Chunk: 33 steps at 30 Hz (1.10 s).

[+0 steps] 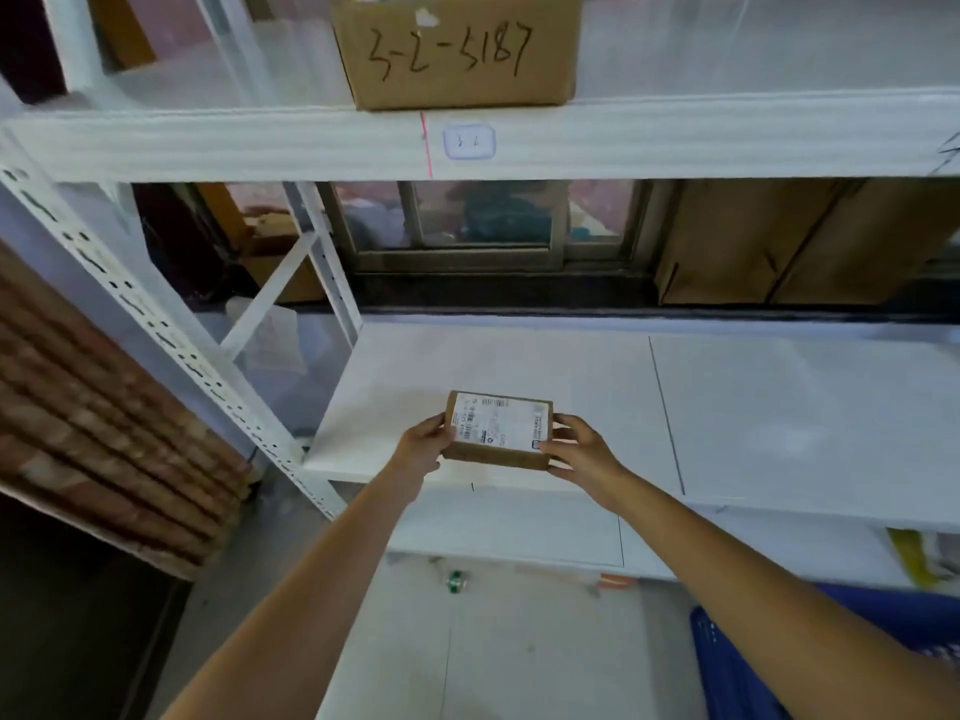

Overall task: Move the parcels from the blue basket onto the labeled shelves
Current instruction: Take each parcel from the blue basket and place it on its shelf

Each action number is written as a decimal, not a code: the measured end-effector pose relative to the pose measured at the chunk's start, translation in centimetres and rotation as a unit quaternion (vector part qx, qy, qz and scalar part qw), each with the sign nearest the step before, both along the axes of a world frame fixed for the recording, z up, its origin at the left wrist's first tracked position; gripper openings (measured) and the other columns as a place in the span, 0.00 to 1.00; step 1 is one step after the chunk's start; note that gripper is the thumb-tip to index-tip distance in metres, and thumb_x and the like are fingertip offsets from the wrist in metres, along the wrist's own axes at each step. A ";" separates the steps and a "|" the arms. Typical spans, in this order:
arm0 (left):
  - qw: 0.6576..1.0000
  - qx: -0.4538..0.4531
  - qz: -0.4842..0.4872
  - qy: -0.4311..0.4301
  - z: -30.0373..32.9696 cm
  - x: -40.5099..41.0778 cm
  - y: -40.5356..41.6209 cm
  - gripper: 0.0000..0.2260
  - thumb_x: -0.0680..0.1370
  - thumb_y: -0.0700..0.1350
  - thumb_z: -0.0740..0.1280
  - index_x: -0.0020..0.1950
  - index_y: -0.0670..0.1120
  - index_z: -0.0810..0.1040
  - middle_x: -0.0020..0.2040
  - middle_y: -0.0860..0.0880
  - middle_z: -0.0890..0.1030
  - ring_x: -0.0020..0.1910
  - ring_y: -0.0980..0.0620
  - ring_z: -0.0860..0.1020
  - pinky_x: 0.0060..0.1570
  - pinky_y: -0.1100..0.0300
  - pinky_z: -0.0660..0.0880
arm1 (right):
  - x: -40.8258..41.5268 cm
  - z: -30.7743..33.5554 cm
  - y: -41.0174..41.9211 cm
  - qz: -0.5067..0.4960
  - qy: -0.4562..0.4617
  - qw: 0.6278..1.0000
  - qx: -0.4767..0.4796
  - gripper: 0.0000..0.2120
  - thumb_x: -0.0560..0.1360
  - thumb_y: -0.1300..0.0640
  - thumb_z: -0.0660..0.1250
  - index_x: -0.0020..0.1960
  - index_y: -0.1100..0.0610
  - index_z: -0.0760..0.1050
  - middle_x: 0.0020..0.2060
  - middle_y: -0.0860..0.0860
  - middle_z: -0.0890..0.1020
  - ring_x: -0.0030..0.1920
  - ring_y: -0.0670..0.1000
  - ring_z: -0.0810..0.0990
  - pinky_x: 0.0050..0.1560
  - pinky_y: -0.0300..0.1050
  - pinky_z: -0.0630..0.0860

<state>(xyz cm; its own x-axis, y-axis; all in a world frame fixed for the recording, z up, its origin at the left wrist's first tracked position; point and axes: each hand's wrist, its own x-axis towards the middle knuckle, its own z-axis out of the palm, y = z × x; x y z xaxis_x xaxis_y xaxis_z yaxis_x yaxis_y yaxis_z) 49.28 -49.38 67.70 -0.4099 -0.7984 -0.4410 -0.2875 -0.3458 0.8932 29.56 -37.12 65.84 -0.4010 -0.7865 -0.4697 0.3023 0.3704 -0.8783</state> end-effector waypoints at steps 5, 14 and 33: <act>0.999 -0.010 -0.026 -0.029 -6.5 -0.5 -2.8 0.15 0.79 0.37 0.64 0.66 0.40 0.75 0.53 0.44 0.78 0.51 0.47 0.73 0.47 0.56 0.71 | 0.7 -5.7 -2.8 -0.038 0.041 0.997 0.043 0.19 0.75 0.66 0.69 0.62 0.52 0.72 0.62 0.54 0.77 0.58 0.54 0.78 0.59 0.54 0.76; 0.991 -0.025 0.019 -0.129 -14.3 -0.7 -5.6 0.14 0.77 0.44 0.69 0.61 0.44 0.80 0.55 0.45 0.83 0.56 0.42 0.80 0.58 0.51 0.76 | 1.8 -12.1 -5.8 -0.045 0.119 0.988 0.093 0.20 0.75 0.63 0.69 0.66 0.56 0.73 0.64 0.52 0.78 0.60 0.53 0.78 0.63 0.56 0.76; 0.990 -0.014 0.003 -0.142 -16.3 0.5 -6.4 0.18 0.77 0.43 0.68 0.66 0.44 0.75 0.61 0.46 0.79 0.60 0.40 0.77 0.59 0.49 0.74 | 2.9 -13.0 -6.4 -0.014 0.172 0.976 0.131 0.22 0.78 0.59 0.63 0.72 0.53 0.65 0.69 0.49 0.74 0.57 0.50 0.77 0.41 0.38 0.72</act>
<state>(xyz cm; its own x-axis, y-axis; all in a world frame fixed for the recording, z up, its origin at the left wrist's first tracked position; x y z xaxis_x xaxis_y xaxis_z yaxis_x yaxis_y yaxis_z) 49.81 -55.82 51.45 -0.2678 -0.8144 -0.5148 -0.5260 -0.3240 0.7863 32.43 -43.48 52.79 -0.5907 -0.6429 -0.4877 0.0202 0.5924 -0.8054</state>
